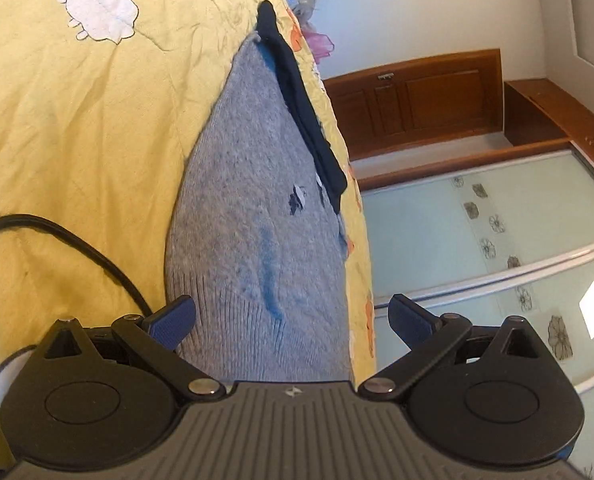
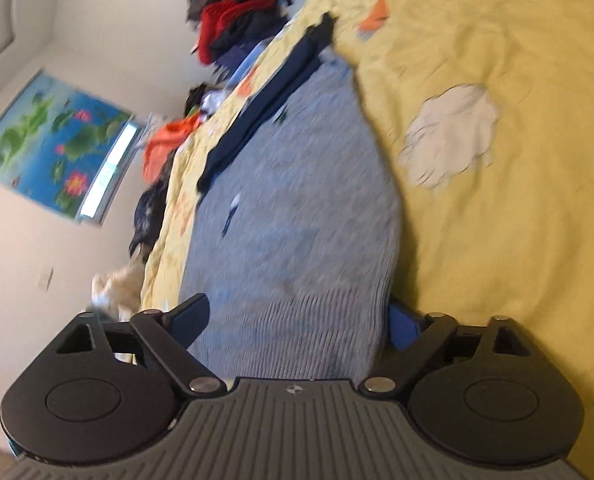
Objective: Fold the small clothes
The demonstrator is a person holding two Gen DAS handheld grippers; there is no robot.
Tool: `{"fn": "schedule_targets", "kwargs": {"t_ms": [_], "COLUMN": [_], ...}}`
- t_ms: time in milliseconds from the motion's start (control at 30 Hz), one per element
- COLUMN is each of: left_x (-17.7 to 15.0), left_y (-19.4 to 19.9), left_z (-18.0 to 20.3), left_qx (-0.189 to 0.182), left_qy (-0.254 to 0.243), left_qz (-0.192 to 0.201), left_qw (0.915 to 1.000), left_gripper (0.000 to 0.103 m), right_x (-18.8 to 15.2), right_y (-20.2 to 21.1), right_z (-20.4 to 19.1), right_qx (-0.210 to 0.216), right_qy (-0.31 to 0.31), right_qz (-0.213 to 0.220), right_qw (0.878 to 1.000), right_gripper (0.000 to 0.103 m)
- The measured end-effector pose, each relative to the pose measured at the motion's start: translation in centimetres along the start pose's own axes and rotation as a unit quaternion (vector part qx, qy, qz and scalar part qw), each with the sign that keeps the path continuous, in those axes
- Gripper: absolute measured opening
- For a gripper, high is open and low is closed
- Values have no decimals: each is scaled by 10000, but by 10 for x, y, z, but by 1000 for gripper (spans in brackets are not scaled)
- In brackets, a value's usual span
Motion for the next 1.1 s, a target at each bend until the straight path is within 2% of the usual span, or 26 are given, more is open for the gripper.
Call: {"fn": "schedule_targets", "kwargs": {"t_ms": [67,133,167,200,333,433,533,667,700,733,767,800,833,867,900,933,1000,1100], "left_x": [2,8,12,16,17,7,-2,-9,-8,-7,-5,-4,-3,-2,-2,-3,-4,-5], "left_y": [4,11,12,11,-6,-21,-30,-29,-27,-25,-24,-25,-27,-27,-28,-30,-29,-15], "left_z": [4,11,12,12,8,16,20,21,19,17,14,12,10,9,10,12,18,37], "left_qx": [236,680,874,913,660,704,483,590,605,648,742,913,1032,1145,1302,1517,1698,2022], "left_qy": [-147,-445,-541,-542,-397,-799,-869,-1002,-954,-899,-852,-821,-811,-821,-888,-1006,-1210,-1790], "left_qz": [42,240,238,168,-163,-275,-631,-609,-559,-494,-458,-491,-517,-539,-561,-564,-555,-339], "left_qw": [9996,9964,9944,9942,9969,9939,9930,9914,9920,9926,9925,9912,9900,9886,9859,9817,9764,9623], "left_gripper": [103,103,103,103,103,103,103,99,93,78,66,44,36,26,12,5,5,4], "right_x": [0,3,4,4,1,-1,-2,-1,-1,-1,-1,-2,-2,-2,-3,-4,-4,0], "right_y": [-3,-5,-5,-5,-5,-5,-5,-3,-3,-2,-3,-4,-6,-8,-11,-12,-11,1], "right_z": [-4,-4,-4,-4,-5,-6,-7,-5,-3,-2,1,4,7,11,13,13,9,-6], "right_qx": [-8,9,16,16,26,35,38,84,75,22,-54,-120,-186,-263,-393,-385,-491,-575], "right_qy": [70,40,40,59,174,262,326,252,209,173,146,115,71,27,28,74,232,539], "right_qz": [-14,-14,-21,-30,7,53,57,71,94,114,115,83,38,-8,-65,-53,-75,35], "right_qw": [10000,10000,10000,10000,9998,9996,9994,9996,9997,9998,9998,9998,9998,9996,9992,9992,9985,9969], "right_gripper": [89,89,89,90,93,96,98,97,94,90,77,58,49,29,9,8,9,9]}}
Point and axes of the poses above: each gripper's, at about its wrist camera, not at the fingertips, and y roughly against the way its jaws point, z to its right, x to its top, the point moved 1 cm from there along -y, roughly the way its jaws point, and after that the axes turned 1 degree about y, right-handed, at the moved point
